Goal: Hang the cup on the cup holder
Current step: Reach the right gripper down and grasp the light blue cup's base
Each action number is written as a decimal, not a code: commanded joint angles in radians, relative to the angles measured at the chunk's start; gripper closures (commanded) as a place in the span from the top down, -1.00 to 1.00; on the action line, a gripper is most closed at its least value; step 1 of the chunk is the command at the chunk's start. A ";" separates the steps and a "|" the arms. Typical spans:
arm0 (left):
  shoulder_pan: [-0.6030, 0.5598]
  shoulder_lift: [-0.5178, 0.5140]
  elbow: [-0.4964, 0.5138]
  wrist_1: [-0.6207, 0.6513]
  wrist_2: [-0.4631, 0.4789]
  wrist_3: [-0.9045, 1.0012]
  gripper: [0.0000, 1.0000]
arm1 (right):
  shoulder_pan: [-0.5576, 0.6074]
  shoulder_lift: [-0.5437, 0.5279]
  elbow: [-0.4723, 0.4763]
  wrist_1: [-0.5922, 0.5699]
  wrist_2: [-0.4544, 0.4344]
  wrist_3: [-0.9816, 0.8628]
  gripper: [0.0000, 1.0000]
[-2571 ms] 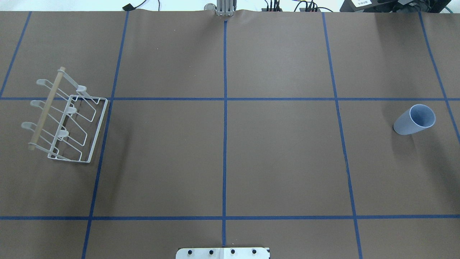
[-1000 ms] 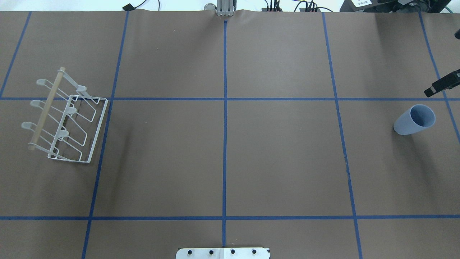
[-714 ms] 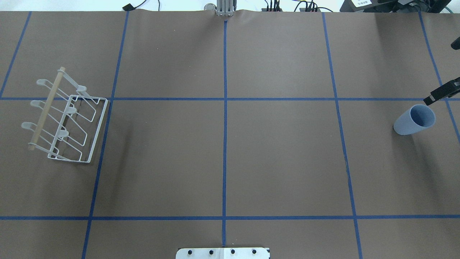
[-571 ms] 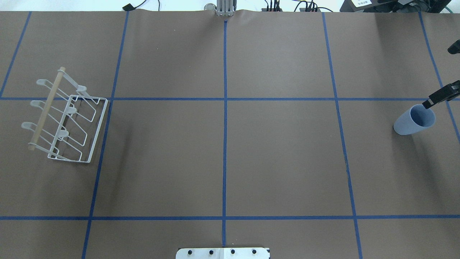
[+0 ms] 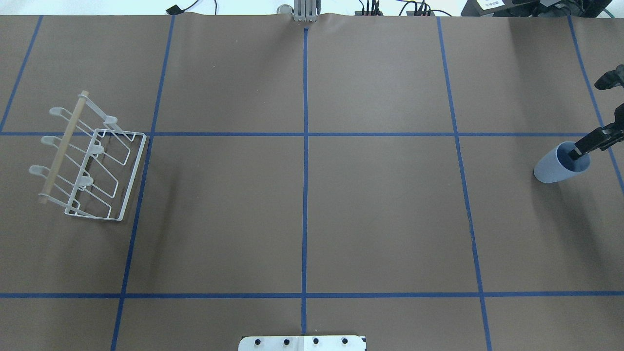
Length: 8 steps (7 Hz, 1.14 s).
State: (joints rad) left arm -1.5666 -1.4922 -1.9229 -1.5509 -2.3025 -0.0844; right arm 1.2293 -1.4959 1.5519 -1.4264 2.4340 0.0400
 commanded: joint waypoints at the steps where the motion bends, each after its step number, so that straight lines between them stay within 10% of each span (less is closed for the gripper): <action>1: 0.000 0.000 0.001 0.000 0.000 0.000 0.97 | -0.023 0.003 -0.022 0.000 -0.015 0.003 0.28; 2: 0.000 0.000 0.001 0.000 0.000 0.000 0.97 | -0.028 0.003 -0.021 0.001 -0.036 -0.002 -0.65; 3: 0.000 0.000 0.001 0.000 0.000 0.000 0.97 | -0.030 0.003 -0.019 0.001 -0.052 -0.008 -1.00; 8: 0.000 -0.026 0.001 0.003 -0.003 -0.012 0.97 | -0.031 0.002 0.072 0.041 0.096 0.012 -1.00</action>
State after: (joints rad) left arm -1.5662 -1.5028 -1.9234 -1.5502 -2.3032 -0.0878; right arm 1.1968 -1.4905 1.5841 -1.3977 2.4532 0.0449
